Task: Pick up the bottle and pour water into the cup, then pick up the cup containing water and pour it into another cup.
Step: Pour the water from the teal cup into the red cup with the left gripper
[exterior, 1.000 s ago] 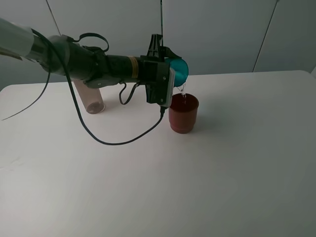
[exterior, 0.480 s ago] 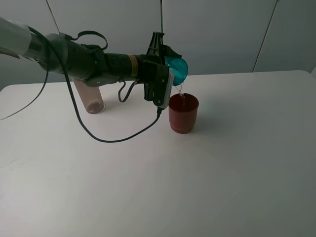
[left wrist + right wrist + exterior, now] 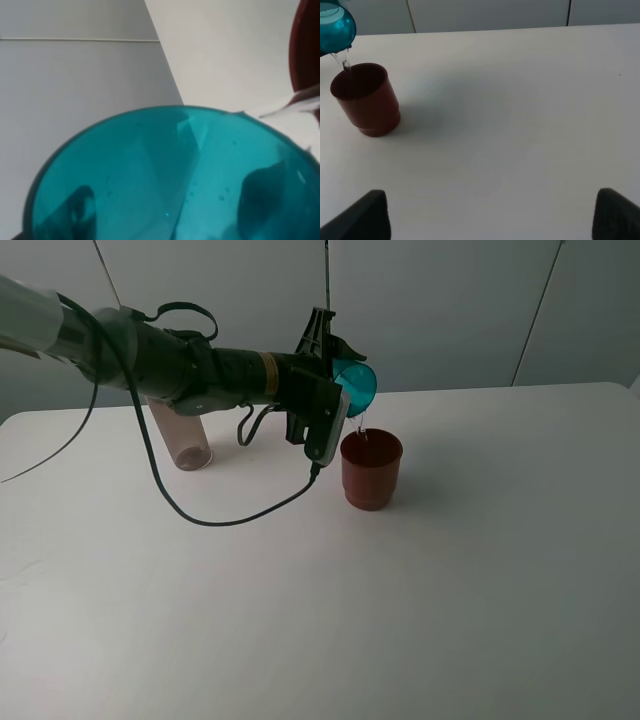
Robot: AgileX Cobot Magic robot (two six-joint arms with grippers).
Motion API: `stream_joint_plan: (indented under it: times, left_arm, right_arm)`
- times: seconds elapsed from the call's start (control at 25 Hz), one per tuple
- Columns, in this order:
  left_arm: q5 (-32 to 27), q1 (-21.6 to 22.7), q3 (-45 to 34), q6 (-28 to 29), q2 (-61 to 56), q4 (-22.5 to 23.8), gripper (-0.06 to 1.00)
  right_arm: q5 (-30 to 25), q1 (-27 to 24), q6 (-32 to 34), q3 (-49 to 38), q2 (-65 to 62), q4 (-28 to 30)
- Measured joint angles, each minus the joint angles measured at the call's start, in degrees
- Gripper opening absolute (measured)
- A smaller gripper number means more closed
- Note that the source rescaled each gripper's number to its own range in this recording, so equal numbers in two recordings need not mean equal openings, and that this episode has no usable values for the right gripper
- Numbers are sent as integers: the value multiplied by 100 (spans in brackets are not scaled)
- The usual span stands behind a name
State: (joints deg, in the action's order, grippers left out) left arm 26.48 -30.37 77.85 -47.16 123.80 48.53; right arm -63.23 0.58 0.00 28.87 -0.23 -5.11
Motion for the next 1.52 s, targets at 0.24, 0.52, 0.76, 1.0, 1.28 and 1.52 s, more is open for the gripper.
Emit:
stream_joint_plan:
  times: [0.24, 0.52, 0.76, 1.0, 1.28, 1.52]
  left_arm:
    - [-25, -93, 0, -547, 0, -383, 9]
    - [-35, -195, 0, -1250, 0, -737, 9]
    - [-35, -229, 0, -1752, 0, -862, 9]
    - [-35, -290, 9, -2170, -9, -972, 9]
    - [-45, -349, 9, -2778, -9, -1200, 9]
    - [-45, -349, 9, -3214, -9, -1223, 9]
  right_arm:
    - [0, 0, 0, 0, 0, 0]
    - [0, 0, 0, 0, 0, 0]
    - [0, 0, 0, 0, 0, 0]
    - [0, 0, 0, 0, 0, 0]
    - [0, 0, 0, 0, 0, 0]
    - [0, 0, 0, 0, 0, 0]
